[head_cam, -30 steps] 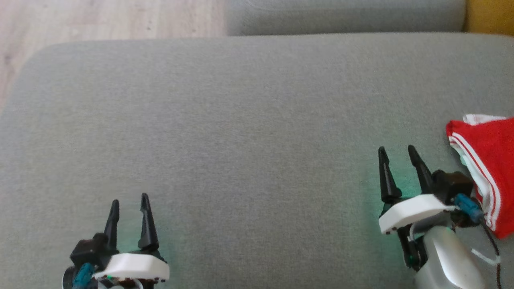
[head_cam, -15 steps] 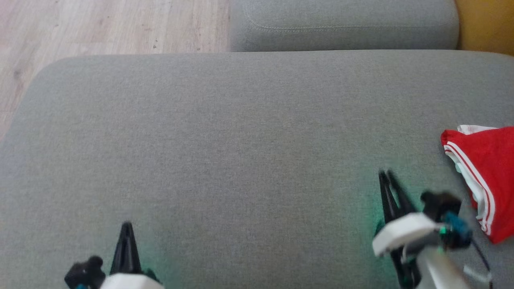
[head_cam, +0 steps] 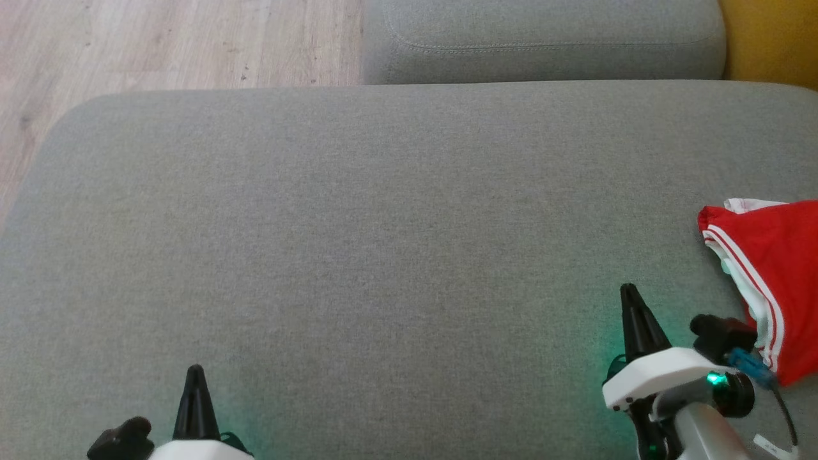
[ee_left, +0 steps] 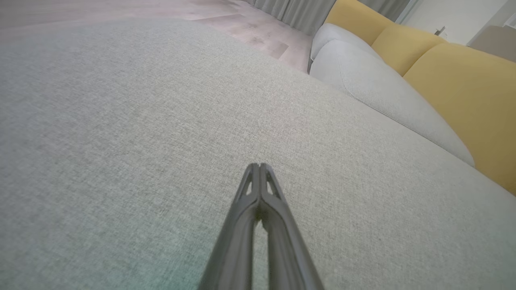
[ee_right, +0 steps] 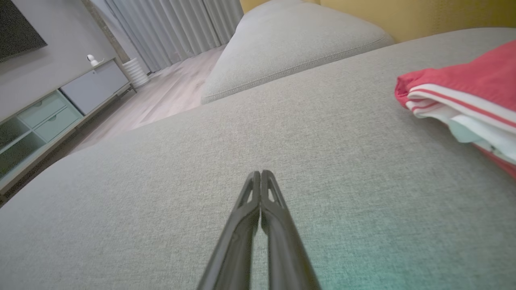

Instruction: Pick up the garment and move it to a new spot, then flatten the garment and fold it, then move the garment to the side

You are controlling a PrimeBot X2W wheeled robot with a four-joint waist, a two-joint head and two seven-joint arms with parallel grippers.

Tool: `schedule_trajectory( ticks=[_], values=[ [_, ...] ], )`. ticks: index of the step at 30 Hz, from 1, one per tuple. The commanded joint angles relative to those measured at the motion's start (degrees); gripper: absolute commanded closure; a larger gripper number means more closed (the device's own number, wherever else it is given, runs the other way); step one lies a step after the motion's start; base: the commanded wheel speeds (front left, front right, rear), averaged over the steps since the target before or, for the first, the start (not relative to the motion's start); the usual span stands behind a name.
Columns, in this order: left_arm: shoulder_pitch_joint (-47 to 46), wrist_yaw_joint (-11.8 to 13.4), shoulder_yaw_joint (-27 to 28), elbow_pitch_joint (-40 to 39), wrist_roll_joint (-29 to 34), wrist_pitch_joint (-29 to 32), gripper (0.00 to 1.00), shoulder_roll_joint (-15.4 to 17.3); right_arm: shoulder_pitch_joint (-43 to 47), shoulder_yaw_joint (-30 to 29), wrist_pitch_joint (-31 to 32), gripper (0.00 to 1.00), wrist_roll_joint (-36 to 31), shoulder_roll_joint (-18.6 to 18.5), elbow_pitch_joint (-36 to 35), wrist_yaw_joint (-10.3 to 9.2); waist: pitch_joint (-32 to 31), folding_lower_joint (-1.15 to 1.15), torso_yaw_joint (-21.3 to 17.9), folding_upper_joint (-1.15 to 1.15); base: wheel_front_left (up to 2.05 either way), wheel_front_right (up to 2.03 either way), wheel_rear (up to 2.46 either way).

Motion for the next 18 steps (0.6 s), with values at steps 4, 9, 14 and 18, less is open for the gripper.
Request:
schedule_trajectory(
  ticks=[4,9,14,18],
  values=[
    [-2.51,-0.36,1.06,-2.40,-2.96,0.73,1.00,0.14,-2.22,-0.64,0.90,1.00,3.55,-0.21,-2.78,0.07,-0.07,0.00,-0.13,0.00,0.00,0.00,0.00],
    [-2.73,-0.48,1.39,-2.91,-5.75,1.56,1.00,0.16,-1.97,-1.10,1.71,1.00,6.77,-0.21,-3.62,0.09,-0.16,0.00,-0.29,0.00,0.00,0.00,0.00],
    [-2.95,-0.59,1.72,-3.41,-8.52,2.39,1.00,0.17,-1.74,-1.56,2.53,1.00,9.97,-0.21,-4.43,0.10,-0.24,0.00,-0.45,0.00,0.00,0.00,0.00],
    [-3.13,-0.69,1.99,-3.80,-10.76,3.07,1.00,0.19,-1.55,-1.93,3.20,1.00,12.54,-0.21,-5.09,0.11,-0.31,0.00,-0.58,0.00,0.00,0.00,0.00]
  ],
)
